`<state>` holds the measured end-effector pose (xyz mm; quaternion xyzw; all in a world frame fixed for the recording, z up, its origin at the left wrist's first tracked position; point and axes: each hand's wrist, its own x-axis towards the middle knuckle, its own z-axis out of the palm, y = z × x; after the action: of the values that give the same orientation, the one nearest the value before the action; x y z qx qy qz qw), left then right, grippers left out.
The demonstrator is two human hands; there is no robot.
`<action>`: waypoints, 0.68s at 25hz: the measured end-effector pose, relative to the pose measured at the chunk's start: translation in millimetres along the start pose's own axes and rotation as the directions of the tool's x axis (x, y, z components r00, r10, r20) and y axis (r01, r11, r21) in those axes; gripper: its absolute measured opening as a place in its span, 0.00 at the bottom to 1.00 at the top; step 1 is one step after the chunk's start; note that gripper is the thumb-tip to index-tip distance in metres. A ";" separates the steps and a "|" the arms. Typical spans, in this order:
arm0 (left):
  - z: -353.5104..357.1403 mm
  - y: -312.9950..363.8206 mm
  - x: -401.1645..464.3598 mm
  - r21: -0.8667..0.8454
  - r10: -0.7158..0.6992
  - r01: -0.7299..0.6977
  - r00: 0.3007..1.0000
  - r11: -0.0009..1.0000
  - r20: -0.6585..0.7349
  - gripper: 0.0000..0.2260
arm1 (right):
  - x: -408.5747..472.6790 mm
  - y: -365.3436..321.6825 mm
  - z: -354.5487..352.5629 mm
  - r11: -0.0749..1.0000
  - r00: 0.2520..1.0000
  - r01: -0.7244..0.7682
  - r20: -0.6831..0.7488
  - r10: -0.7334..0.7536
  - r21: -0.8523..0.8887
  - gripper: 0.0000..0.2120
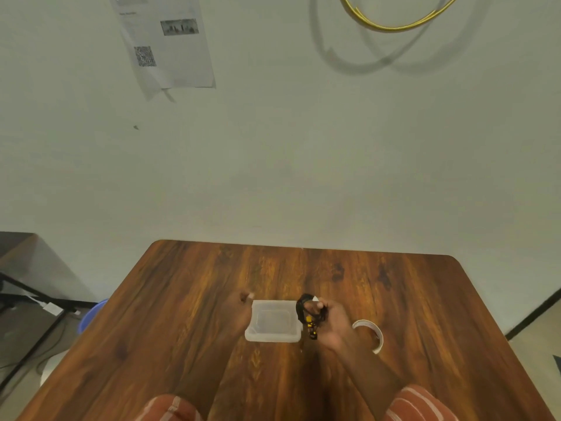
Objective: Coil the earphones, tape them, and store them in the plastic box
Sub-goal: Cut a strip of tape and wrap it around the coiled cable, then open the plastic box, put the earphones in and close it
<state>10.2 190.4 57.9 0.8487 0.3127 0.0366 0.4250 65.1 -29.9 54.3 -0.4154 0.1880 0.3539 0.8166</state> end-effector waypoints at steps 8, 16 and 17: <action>24.6 -29.0 0.5 0.089 -0.169 0.152 0.960 0.984 0.224 0.14 | 58.6 39.7 -21.0 0.954 0.946 -0.095 -0.323 -0.002 -0.284 0.16; 79.7 -51.9 -23.0 0.100 -0.169 0.164 0.984 0.981 0.053 0.13 | 35.1 51.0 -65.8 0.983 0.929 -0.052 -0.369 -0.017 -0.175 0.14; 86.4 -52.5 -29.6 0.091 -0.148 0.143 0.988 0.986 0.051 0.14 | 24.0 54.1 -70.9 0.982 0.915 -0.059 -0.404 -0.017 -0.177 0.14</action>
<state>-11.5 136.6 -30.1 0.8420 0.3629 -0.0324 0.3978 40.8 -55.4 -31.1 -0.5516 0.3230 0.2854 0.7141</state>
